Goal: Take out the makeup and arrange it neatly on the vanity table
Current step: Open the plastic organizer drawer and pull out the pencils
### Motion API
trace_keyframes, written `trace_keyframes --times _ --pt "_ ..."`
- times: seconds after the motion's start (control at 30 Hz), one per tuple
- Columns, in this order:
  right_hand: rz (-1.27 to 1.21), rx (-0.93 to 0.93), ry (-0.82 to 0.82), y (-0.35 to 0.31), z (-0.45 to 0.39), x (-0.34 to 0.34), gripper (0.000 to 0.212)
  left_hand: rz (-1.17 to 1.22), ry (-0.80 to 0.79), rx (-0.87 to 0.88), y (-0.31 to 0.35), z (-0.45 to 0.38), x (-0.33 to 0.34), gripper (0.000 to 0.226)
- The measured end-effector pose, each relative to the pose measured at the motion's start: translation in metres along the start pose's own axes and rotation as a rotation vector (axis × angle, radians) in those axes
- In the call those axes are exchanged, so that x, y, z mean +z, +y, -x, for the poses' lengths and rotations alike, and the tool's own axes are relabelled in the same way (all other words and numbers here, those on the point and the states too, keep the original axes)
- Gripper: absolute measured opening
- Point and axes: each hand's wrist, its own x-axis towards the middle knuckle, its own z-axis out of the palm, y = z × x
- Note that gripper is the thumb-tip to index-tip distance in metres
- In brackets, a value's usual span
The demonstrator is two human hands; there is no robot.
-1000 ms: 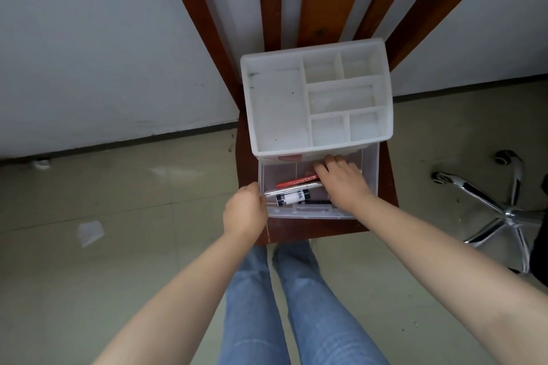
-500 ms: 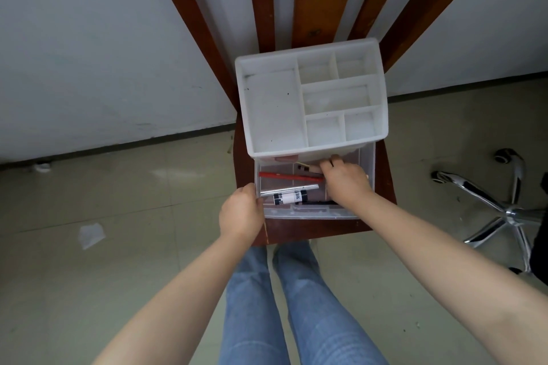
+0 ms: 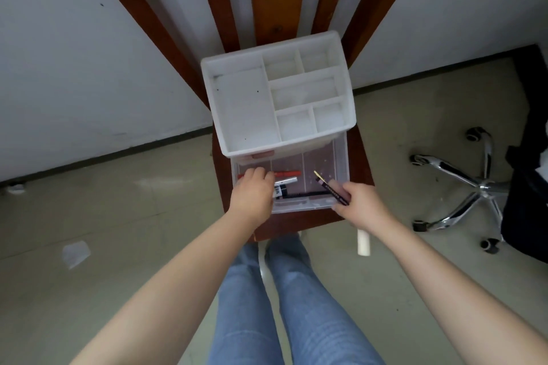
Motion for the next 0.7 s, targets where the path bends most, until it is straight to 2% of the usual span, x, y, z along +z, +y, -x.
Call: trace_keyframes --times 0.2,0.3,0.47,0.7 --pt "-0.147 0.093 0.006 0.021 0.022 0.035 0.005 -0.210 -0.116 0.022 0.006 -0.023 0.009 0.050" --pt "-0.149 0.090 0.063 0.016 0.016 0.042 0.024 -0.282 -0.133 0.052 0.005 -0.025 0.011 0.054" --pt "-0.175 0.085 0.148 0.015 0.015 0.049 0.017 -0.340 -0.128 0.069 0.008 -0.028 0.013 0.046" --pt "-0.089 0.040 0.070 0.013 0.010 0.038 0.014 -0.363 -0.178 0.054 0.010 -0.038 0.011 0.034"
